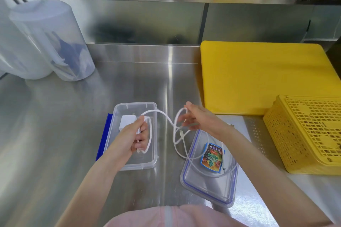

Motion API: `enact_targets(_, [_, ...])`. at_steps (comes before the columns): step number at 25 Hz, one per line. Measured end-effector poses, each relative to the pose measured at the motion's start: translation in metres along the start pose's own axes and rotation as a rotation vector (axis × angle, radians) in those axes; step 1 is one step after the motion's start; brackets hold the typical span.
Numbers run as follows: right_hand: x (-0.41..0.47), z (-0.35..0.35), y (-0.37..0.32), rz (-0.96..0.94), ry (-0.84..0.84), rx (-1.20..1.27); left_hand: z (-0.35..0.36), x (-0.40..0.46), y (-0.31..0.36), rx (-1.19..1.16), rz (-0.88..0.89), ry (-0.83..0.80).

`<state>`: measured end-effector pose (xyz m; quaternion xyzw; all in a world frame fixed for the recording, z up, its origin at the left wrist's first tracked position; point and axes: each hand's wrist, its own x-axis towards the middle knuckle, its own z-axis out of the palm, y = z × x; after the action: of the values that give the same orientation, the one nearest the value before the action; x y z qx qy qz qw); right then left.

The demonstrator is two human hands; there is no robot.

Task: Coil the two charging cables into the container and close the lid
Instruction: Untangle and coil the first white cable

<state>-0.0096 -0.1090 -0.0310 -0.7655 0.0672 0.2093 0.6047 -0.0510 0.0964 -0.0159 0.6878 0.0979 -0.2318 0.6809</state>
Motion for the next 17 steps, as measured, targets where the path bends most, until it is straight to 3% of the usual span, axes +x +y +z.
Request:
enact_targets(6, [0.004,-0.011,0.043,-0.052,0.1,-0.614,-0.007,0.005,0.011,-0.073,0.061,0.042])
enact_targets(10, [0.011,0.003,0.053,-0.054,0.075,-0.899,-0.015,0.008,0.017,-0.074,0.101,0.029])
enact_targets(13, [0.016,0.012,0.052,-0.063,0.195,-0.998,-0.019,0.006,0.02,-0.095,0.121,0.024])
enact_targets(17, [0.014,0.003,0.029,-0.233,0.355,-0.864,-0.023,0.003,0.022,-0.057,0.126,0.024])
